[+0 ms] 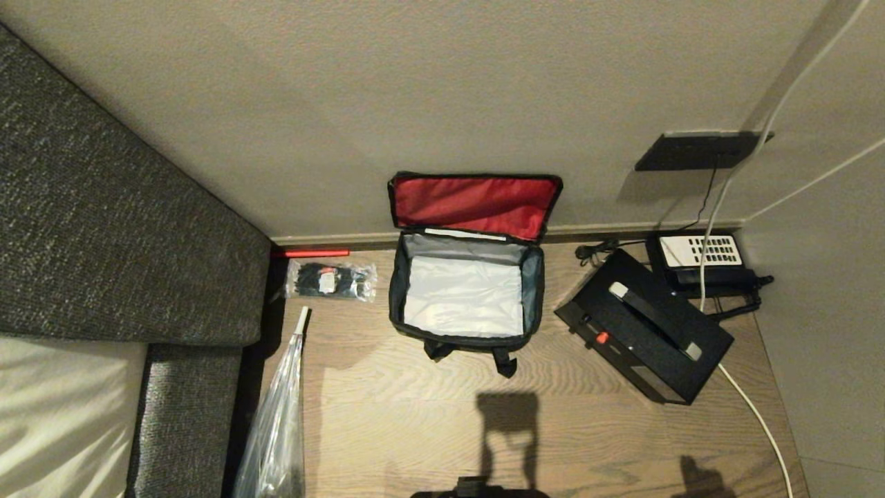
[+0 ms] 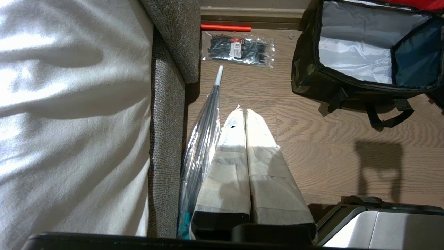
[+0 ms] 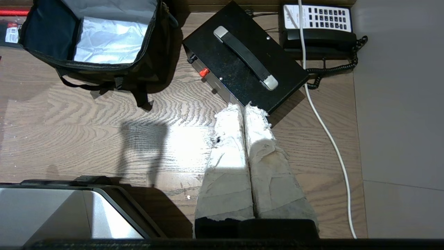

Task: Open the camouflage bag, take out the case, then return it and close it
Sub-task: Grip the handle again

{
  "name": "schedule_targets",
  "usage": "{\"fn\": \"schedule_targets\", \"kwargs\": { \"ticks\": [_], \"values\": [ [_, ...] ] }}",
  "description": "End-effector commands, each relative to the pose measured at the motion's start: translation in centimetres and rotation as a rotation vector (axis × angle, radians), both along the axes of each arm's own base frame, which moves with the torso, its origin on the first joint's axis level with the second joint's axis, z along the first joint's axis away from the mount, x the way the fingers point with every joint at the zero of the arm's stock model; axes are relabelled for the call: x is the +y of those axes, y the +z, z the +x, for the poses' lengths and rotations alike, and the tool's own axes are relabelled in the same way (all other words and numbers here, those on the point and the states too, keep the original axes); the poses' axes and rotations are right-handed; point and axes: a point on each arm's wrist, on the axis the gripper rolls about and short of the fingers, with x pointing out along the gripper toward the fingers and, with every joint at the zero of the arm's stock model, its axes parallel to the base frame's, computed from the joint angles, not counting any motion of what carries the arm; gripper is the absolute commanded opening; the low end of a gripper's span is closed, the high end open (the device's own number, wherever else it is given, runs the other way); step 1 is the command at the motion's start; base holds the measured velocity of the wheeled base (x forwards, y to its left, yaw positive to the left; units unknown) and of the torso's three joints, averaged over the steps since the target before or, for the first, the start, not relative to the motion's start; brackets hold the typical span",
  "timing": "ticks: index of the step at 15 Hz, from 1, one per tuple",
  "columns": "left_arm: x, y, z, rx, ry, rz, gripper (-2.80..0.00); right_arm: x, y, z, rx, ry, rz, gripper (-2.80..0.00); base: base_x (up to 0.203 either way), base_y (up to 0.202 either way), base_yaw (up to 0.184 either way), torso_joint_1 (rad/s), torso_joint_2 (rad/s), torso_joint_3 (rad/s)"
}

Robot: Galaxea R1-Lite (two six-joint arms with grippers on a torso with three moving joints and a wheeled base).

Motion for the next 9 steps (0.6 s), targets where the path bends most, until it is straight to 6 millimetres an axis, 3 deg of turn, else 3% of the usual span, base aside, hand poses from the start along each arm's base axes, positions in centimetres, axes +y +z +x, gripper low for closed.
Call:
{"fn": "schedule_targets", "kwargs": {
  "ticks": [1,9],
  "values": [
    [0.00,-0.10,0.01,0.002,0.001,-0.001,-2.80,0.00,-0.01,-0.03,-0.004,0.001,0.000,-2.80,0.000,0.000,0.000,0.000,0.00,0.000],
    [0.00,-0.10,0.01,0.002,0.001,-0.001,-2.80,0.00,-0.01,-0.02,-0.003,0.001,0.000,-2.80,0.000,0.000,0.000,0.000,0.00,0.000]
  ]
}}
